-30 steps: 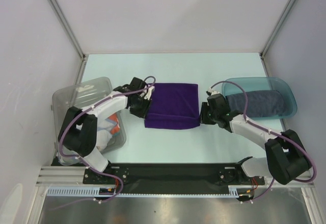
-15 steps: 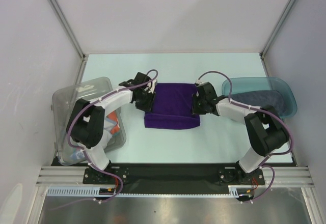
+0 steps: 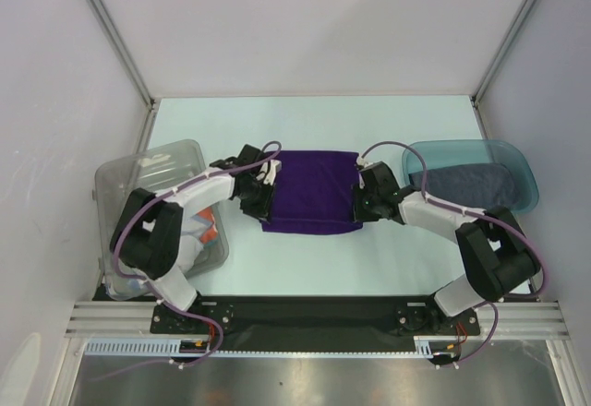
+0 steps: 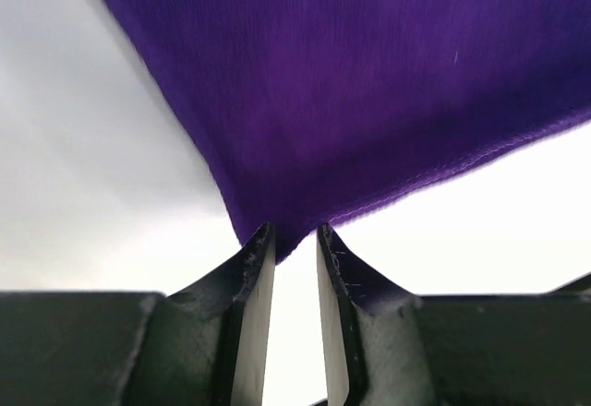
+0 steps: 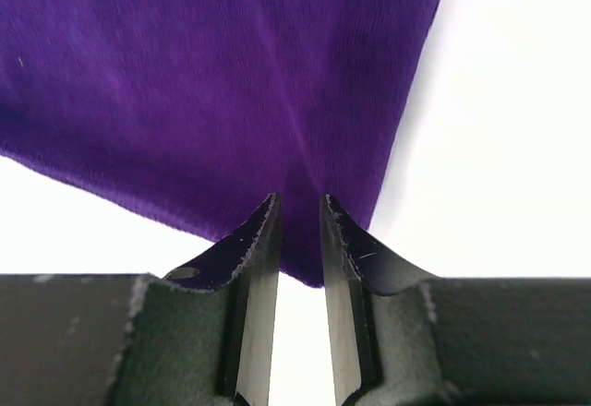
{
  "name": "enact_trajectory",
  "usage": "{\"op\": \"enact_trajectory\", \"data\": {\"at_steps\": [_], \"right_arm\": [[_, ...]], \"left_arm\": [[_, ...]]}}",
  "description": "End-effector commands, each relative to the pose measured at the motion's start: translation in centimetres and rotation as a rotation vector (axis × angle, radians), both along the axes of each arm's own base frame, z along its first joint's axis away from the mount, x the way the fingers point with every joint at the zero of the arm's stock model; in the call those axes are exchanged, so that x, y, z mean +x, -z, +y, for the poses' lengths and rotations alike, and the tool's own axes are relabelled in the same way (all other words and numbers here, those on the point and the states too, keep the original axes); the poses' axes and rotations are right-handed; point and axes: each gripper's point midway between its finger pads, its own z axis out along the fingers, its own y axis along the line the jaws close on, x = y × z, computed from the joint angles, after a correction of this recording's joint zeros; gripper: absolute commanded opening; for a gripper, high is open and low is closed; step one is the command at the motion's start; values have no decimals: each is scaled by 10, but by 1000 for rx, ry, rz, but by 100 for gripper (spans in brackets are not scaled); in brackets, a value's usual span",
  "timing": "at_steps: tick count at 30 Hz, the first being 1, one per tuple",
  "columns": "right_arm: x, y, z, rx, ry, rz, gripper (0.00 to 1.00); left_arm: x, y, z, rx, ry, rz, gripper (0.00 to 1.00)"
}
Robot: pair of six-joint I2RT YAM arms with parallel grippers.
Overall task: Fold and stack the towels
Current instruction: Fold the towel
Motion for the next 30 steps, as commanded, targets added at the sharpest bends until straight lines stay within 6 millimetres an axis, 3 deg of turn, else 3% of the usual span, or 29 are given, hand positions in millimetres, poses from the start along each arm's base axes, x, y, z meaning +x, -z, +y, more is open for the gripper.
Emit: {"op": "enact_trajectory", "data": {"at_steps": [1, 4, 8, 14, 20, 23, 24, 25, 27, 28, 29, 30], "right_arm": [[-9, -9, 0, 14, -17, -20, 29], [-14, -10, -2, 18, -17, -22, 29], [-15, -12, -4, 11, -8, -22, 29], [-7, -21, -3, 5, 14, -32, 29], [-12, -5, -14, -54, 46, 10, 29], [1, -14, -16, -50, 48, -19, 30], [15, -30, -13, -32, 43, -61, 31], [27, -41, -16, 8, 47, -82, 32], [54, -65, -14, 62, 19, -181, 36], [69, -80, -8, 106, -7, -213, 36], [83, -88, -15, 119, 3, -238, 37], [94, -94, -16, 112, -16, -263, 38]], "left_arm": [[-18, -10, 2, -27, 6, -5, 29], [-28, -9, 8, -18, -2, 11, 29], [-27, -17, 11, -4, -9, -8, 32], [-12, -40, 3, -28, -6, -51, 35], [7, -45, 7, 15, -55, -91, 37], [52, -75, 12, 88, -65, -244, 39], [78, -91, 12, 99, -79, -307, 39], [92, -101, 12, 104, -76, -336, 40], [120, -100, 17, 127, -65, -340, 40], [141, -120, 11, 98, -60, -379, 41], [150, -124, 8, 80, -25, -380, 41], [171, -124, 5, 65, -35, -381, 41]]}}
